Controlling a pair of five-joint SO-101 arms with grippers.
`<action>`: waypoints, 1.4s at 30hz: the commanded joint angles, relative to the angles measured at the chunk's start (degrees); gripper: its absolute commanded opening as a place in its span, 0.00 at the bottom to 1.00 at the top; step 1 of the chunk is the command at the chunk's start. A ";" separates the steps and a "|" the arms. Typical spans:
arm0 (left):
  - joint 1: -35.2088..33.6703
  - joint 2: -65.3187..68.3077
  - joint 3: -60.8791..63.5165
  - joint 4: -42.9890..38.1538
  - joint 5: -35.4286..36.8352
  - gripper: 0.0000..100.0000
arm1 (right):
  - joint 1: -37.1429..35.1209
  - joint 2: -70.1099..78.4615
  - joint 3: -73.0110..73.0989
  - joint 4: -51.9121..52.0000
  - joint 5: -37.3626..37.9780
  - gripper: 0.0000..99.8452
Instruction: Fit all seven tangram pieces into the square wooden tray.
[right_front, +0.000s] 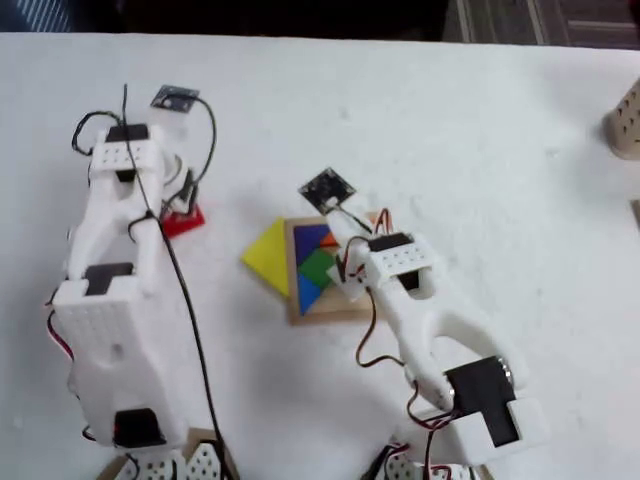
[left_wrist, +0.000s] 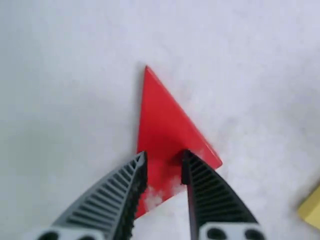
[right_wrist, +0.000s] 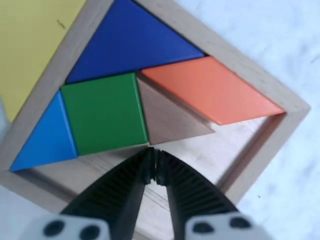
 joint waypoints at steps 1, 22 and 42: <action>1.10 -0.75 -4.84 5.10 -0.79 0.24 | -0.92 0.04 -1.49 -0.84 0.62 0.02; 1.19 12.00 -16.00 11.52 -3.60 0.32 | -0.75 0.04 -1.49 -0.48 0.62 0.02; 0.13 20.35 -27.96 22.51 -8.35 0.10 | -0.75 0.04 -1.49 -0.57 0.62 0.02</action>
